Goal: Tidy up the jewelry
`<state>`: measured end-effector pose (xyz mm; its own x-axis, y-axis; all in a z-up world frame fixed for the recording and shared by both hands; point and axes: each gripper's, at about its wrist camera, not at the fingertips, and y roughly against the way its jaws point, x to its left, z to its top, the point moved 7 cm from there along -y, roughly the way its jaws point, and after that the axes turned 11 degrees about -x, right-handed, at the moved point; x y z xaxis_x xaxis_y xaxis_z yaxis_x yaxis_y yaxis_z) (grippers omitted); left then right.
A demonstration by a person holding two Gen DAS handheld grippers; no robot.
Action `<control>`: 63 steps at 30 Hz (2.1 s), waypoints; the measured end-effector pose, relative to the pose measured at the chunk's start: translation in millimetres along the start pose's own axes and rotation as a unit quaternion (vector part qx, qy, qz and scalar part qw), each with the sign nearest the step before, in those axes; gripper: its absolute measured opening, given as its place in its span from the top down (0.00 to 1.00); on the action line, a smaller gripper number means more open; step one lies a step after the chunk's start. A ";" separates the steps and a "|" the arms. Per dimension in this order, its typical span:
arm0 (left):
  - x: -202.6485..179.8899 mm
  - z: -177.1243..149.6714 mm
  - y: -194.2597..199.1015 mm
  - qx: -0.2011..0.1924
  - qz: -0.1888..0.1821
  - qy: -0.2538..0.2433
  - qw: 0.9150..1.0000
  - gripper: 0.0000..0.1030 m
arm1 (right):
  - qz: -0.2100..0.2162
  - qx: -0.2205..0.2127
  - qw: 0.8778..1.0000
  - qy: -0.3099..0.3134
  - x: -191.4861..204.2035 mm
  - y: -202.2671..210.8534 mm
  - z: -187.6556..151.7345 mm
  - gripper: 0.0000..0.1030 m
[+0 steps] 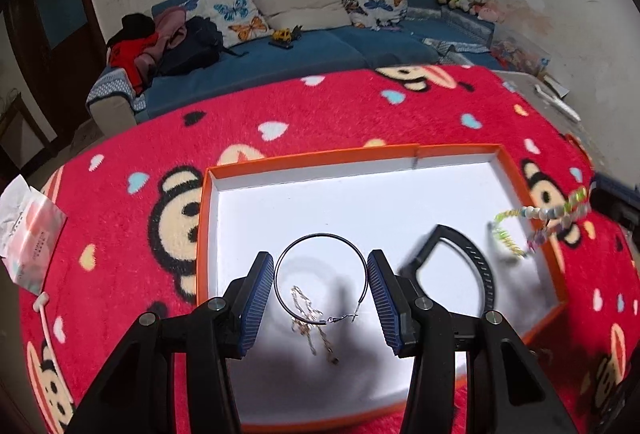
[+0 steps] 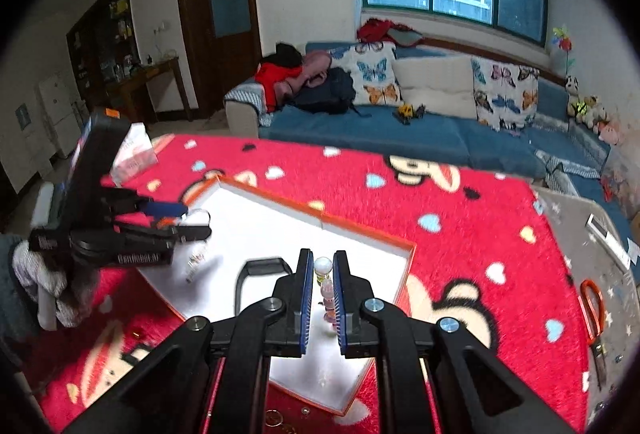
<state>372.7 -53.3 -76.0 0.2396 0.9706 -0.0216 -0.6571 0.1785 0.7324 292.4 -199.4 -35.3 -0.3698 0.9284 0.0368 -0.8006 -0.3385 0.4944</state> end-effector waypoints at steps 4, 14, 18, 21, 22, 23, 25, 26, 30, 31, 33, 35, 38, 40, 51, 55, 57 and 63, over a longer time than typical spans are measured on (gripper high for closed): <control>3.3 -3.2 -19.0 0.008 0.001 0.001 1.000 0.50 | -0.001 0.025 1.000 -0.010 -3.0 -13.7 -18.0 0.88; 8.0 -10.7 -50.0 0.025 0.012 0.004 1.000 0.49 | -0.002 0.059 0.998 -0.019 -1.7 -25.8 -41.8 0.88; 12.1 -11.4 -55.0 0.025 0.016 0.005 1.000 0.49 | 0.001 0.064 0.998 -0.024 -1.1 -25.5 -45.6 0.88; 11.0 -9.4 -57.5 0.025 0.015 0.006 1.000 0.45 | 0.001 0.064 0.998 -0.024 -0.2 -25.9 -46.1 0.88; 10.7 -9.0 -58.1 0.025 0.015 0.006 1.000 0.44 | 0.001 0.065 0.998 -0.024 -0.1 -25.4 -46.0 0.88; 10.8 -8.7 -58.6 0.026 0.016 0.005 1.000 0.44 | 0.002 0.066 0.998 -0.024 0.1 -26.1 -46.5 0.88; 10.1 -8.3 -59.6 0.026 0.016 0.005 1.000 0.42 | 0.001 0.068 0.997 -0.023 0.2 -25.6 -46.5 0.88; 9.7 -8.2 -59.7 0.026 0.016 0.006 1.000 0.42 | -0.001 0.067 0.997 -0.023 0.4 -25.0 -46.2 0.87; 9.3 -8.4 -54.7 0.023 0.016 0.005 1.000 0.40 | -0.007 0.069 0.997 -0.022 -2.4 -23.3 -45.2 0.75; 10.0 -8.4 -51.7 0.021 0.018 0.003 1.000 0.40 | -0.008 0.068 0.997 -0.022 -3.0 -22.5 -44.9 0.69; 8.8 -7.3 -45.8 0.017 0.019 0.002 1.000 0.40 | -0.014 0.067 0.997 -0.020 -5.2 -20.1 -44.3 0.64; 8.3 -6.7 -39.0 0.012 0.020 0.001 1.000 0.39 | -0.012 0.065 0.998 -0.021 -5.9 -16.5 -43.5 0.64; 7.6 -6.3 -25.5 0.004 0.020 0.003 1.000 0.39 | -0.012 0.064 0.998 -0.016 -5.6 -9.7 -43.0 0.64; 7.6 -7.9 -16.1 0.001 0.019 0.005 1.000 0.39 | -0.012 0.063 0.998 -0.012 -4.6 -3.1 -43.5 0.64; -5.9 -30.5 39.4 -0.016 0.004 0.008 1.000 0.39 | -0.005 0.071 0.997 0.008 8.1 29.9 -64.1 0.64; -15.5 -46.0 56.7 -0.020 -0.008 0.007 1.000 0.39 | 0.002 0.084 0.996 0.010 13.9 38.2 -84.1 0.64; -21.4 -55.1 63.3 -0.017 -0.016 0.008 1.000 0.39 | 0.005 0.090 0.996 0.011 16.8 39.0 -91.5 0.64; -39.0 -79.5 78.1 -0.011 -0.037 0.003 0.999 0.39 | 0.010 0.098 0.995 -0.003 19.5 36.5 -103.9 0.64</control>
<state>255.3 -64.4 -72.0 0.2843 0.9554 -0.0796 -0.6528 0.2537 0.7138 207.0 -209.6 -106.8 -0.3808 0.9231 0.0532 -0.6853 -0.3204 0.6539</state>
